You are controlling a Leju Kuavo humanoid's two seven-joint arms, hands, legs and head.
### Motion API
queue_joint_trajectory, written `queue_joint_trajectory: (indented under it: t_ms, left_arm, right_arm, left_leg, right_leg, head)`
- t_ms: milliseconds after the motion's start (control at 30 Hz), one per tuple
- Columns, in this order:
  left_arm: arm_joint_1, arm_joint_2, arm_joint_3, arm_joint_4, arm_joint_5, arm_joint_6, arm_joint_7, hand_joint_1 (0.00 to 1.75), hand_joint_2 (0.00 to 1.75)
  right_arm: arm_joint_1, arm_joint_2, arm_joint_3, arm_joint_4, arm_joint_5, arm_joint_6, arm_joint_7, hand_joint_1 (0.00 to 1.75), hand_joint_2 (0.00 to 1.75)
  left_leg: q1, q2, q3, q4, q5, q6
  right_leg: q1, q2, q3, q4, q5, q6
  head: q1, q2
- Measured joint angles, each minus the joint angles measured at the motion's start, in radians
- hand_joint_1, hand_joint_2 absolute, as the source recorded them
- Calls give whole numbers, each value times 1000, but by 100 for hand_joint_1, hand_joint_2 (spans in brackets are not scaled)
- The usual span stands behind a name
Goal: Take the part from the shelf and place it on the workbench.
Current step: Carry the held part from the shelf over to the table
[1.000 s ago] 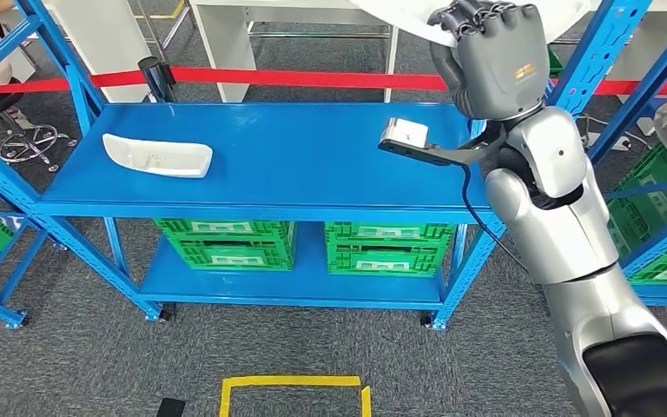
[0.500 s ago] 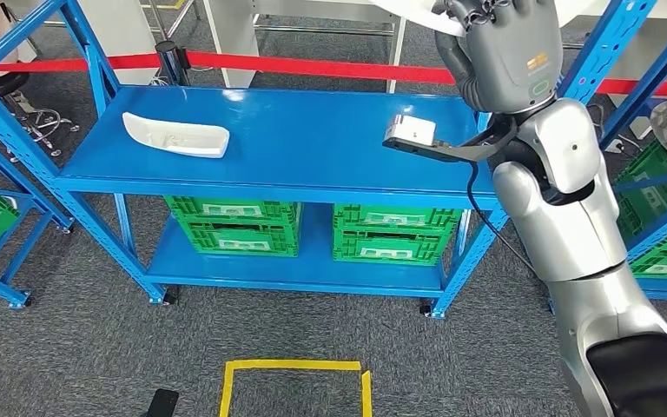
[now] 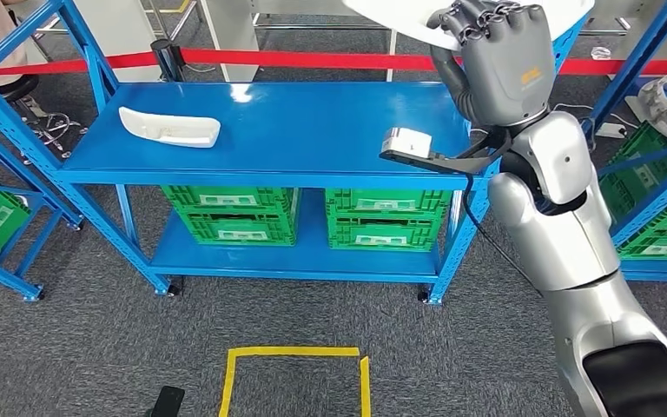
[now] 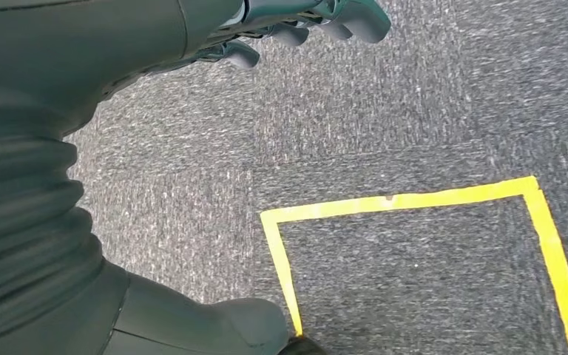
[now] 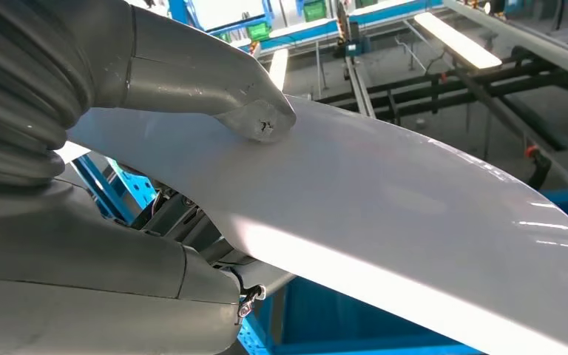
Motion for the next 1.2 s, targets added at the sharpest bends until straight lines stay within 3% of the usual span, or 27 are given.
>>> queue_joint_trajectory:
  t_ms: [67,100,200,267,333,367,400,433,467,533,600,700,733,800,867,900,933,967,1033,1100,1200]
  left_arm:
    - [-3,2,0,0,-1,0,0,0,175]
    - [-5,3,0,-1,-2,0,1,0,175]
    - [-7,4,0,-1,-2,0,1,0,175]
    - [-9,3,0,-1,-2,0,1,0,175]
    - [-10,4,-1,-1,-1,0,0,0,175]
    - [-10,4,0,-1,1,1,-3,0,175]
    - [-10,4,0,-1,4,1,-6,0,175]
    - [-10,4,0,-1,9,1,-12,0,175]
    - [-11,4,0,-1,13,2,-17,0,175]
    - [-11,4,1,-1,19,5,-26,0,175]
    - [-12,6,2,-1,23,8,-29,0,175]
    - [-9,11,5,0,30,10,-32,0,175]
    - [-7,12,7,0,33,10,-34,0,175]
    - [-2,14,12,0,38,10,-36,0,175]
    - [5,14,18,1,42,11,-39,0,175]
    - [8,14,21,1,43,11,-41,0,175]
    - [11,14,23,2,43,11,-43,0,175]
    - [12,14,24,2,43,11,-45,0,175]
    - [12,13,26,1,43,11,-47,0,175]
    - [11,13,26,0,43,11,-48,0,175]
    - [11,11,27,0,42,11,-49,0,175]
  right_arm:
    - [0,2,0,0,0,0,-2,175,175]
    - [0,4,0,0,0,0,-4,175,175]
    - [1,7,0,0,0,0,-8,175,175]
    - [1,6,-1,0,0,0,-7,175,175]
    - [2,6,-1,0,3,0,-7,175,175]
    - [5,6,-1,0,6,-1,-6,175,175]
    - [8,6,0,0,11,-2,-5,175,175]
    - [12,6,0,0,16,-3,-2,175,175]
    - [14,6,0,-1,21,-4,2,175,175]
    - [16,6,-1,-7,30,-6,9,175,175]
    - [19,6,-3,-17,33,-9,11,175,175]
    - [24,6,-9,-25,33,-13,12,175,175]
    - [25,6,-10,-27,33,-13,12,175,175]
    - [26,6,-11,-31,35,-14,14,175,175]
    - [31,8,-11,-32,39,-13,19,175,175]
    - [35,8,-11,-32,42,-13,22,175,175]
    - [38,9,-11,-32,45,-12,25,175,175]
    - [40,10,-11,-33,48,-12,26,175,175]
    - [40,10,-13,-34,52,-13,28,175,175]
    - [41,10,-16,-38,54,-13,29,175,175]
    - [46,10,-19,-44,55,-14,30,175,175]
  left_leg:
    - [-4,-1,78,-119,16,11]
    - [-7,-2,92,-144,14,17]
    - [-7,-1,83,-157,29,35]
    - [-1,1,73,-164,47,47]
    - [0,3,53,-163,64,53]
    - [0,4,41,-162,72,55]
    - [0,4,30,-159,78,55]
    - [0,4,20,-156,84,53]
    - [0,4,11,-152,88,51]
    - [0,3,-5,-141,94,45]
    - [-2,2,-14,-133,100,34]
    - [-2,1,-21,-134,109,14]
    - [-1,1,-28,-124,97,8]
    - [1,1,-59,-47,33,-2]
    - [3,1,-99,80,-41,-9]
    - [3,1,-107,123,-57,-10]
    - [3,1,-100,132,-54,-9]
    - [2,1,-73,102,-36,-7]
    - [0,1,19,-37,5,5]
    - [-6,0,80,-135,21,15]
    - [-10,1,83,-157,33,30]
  right_leg:
    - [1,-1,-8,2,10,9]
    - [1,-1,-9,1,16,15]
    - [1,0,-14,-3,27,32]
    - [1,1,-34,41,-19,43]
    - [-1,2,-74,159,-108,51]
    - [-2,2,-91,221,-140,54]
    - [-3,2,-97,260,-150,56]
    - [-3,1,-85,264,-141,56]
    - [-3,1,-54,228,-120,55]
    - [-3,1,37,95,-87,50]
    - [1,2,85,14,-83,38]
    - [2,3,78,3,-74,16]
    - [0,2,74,0,-66,8]
    - [-2,1,62,-5,-51,-4]
    - [0,1,45,-4,-38,-8]
    - [1,1,36,-2,-32,-8]
    - [1,1,27,-1,-27,-7]
    - [2,1,19,1,-21,-6]
    - [3,1,7,3,-11,0]
    - [3,-1,2,3,-1,10]
    - [1,-1,-2,-2,13,28]
  head:
    - [0,0]
    - [0,0]
    - [0,0]
    - [1,0]
    - [2,0]
    - [2,0]
    - [2,0]
    - [2,0]
    - [2,0]
    - [2,0]
    - [2,0]
    - [2,0]
    - [2,0]
    - [1,0]
    - [1,0]
    - [1,0]
    - [1,0]
    - [1,0]
    - [1,0]
    - [1,0]
    - [-1,0]
